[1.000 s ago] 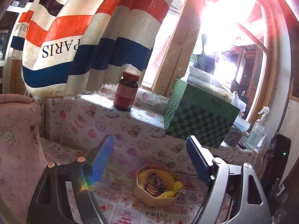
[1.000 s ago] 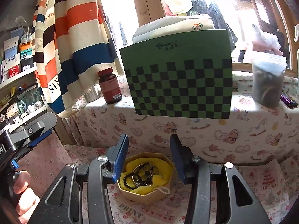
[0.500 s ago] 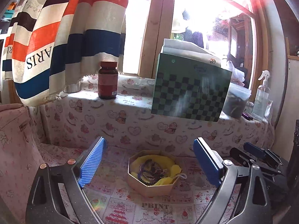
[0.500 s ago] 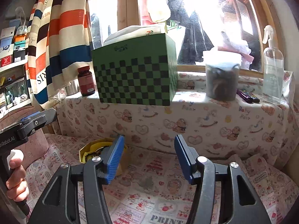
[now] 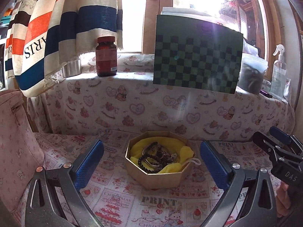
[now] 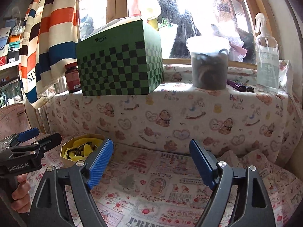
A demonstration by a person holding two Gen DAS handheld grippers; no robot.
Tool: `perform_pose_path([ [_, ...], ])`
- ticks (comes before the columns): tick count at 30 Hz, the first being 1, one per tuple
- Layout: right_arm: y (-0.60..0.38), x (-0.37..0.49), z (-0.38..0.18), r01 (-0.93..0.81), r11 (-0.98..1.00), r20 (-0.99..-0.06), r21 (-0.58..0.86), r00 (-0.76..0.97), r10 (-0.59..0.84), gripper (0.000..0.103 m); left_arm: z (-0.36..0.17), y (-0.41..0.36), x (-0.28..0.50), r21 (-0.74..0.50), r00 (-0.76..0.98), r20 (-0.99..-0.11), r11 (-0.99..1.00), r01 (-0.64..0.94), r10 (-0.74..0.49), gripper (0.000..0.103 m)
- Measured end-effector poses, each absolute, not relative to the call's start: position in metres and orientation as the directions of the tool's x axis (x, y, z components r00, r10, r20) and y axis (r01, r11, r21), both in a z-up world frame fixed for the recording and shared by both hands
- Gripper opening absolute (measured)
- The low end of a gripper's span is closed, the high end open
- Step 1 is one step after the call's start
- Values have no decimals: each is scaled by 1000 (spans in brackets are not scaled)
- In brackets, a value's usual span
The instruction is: Organize jewelry
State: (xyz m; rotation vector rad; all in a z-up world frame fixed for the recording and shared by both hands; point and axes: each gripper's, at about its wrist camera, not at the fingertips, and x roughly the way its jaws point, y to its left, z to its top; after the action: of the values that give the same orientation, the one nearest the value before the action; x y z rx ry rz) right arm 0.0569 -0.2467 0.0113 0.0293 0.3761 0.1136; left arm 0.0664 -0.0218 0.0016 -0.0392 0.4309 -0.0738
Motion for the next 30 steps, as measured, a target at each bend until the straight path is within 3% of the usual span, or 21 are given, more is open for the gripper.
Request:
perform_pose_path([
  [8,-243,52,11,-69,998,-348,12,935,69,85,2,-7,55,-88,943,-331,995,-49,17,101],
  [15,-239,51,12,-71,997,-348,-7,935,64,87,5,-15,50,-50,954,-299,998,-33,16,102],
  [30,-241,53,11,-67,998,-353,-6,934,61,87,5,-17,48,-27,955,-292,998,-56,46,103],
])
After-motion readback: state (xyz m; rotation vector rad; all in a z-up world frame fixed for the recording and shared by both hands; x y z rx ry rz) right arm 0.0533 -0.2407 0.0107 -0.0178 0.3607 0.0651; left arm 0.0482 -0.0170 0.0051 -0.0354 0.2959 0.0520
